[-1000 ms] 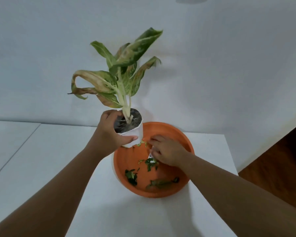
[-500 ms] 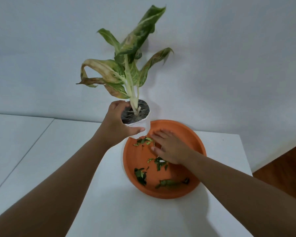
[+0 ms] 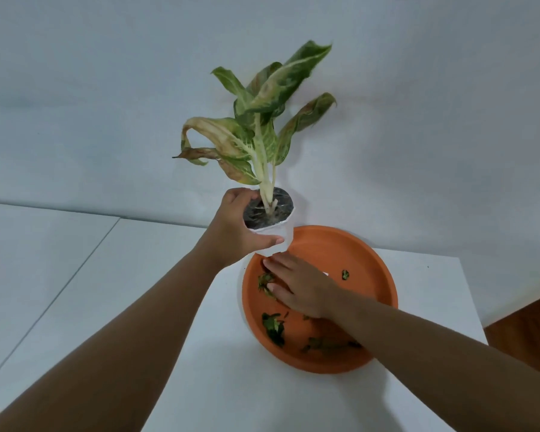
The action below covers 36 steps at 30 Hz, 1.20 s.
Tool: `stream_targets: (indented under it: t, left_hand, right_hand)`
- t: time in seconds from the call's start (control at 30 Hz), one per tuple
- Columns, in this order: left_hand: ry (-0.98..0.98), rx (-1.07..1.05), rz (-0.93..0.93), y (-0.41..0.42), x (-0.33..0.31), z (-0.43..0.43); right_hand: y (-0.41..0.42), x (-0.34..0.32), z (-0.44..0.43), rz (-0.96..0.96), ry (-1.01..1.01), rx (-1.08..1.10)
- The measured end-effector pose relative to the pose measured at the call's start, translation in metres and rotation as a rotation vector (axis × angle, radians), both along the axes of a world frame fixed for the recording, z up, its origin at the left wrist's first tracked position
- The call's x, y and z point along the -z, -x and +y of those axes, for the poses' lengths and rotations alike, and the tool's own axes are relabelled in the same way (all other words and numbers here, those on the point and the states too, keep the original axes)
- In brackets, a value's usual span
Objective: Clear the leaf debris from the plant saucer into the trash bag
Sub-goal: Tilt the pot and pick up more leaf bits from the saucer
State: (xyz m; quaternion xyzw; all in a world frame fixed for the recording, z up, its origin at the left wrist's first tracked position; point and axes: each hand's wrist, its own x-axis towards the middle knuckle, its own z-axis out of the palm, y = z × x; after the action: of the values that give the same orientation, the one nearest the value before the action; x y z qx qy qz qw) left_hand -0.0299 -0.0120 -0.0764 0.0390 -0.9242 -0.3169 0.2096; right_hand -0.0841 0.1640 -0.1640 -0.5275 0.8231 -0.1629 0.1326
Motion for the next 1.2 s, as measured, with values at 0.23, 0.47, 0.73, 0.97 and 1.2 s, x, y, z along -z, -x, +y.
stream_targets:
  t: [0.23,0.47,0.73,0.97,1.2]
  left_hand:
    - [-0.061,-0.005,-0.079,0.003,0.000,0.000]
    - [-0.125,-0.022,-0.175,0.008,0.004,0.014]
    - [-0.136,-0.003,-0.196,0.008,0.013,0.021]
    - [-0.164,0.034,-0.212,0.007,0.031,0.037]
    - [-0.184,0.058,-0.194,0.008,0.041,0.050]
  right_hand:
    - [-0.038,-0.010,0.032,0.010,-0.123,-0.264]
    - [0.008,-0.001,0.054,0.043,-0.172,0.102]
    - [-0.039,-0.019,0.085,-0.086,-0.104,-0.064]
    - [0.000,-0.003,0.084,0.026,-0.218,0.369]
    - [-0.059,-0.025,0.102,-0.164,-0.206,0.158]
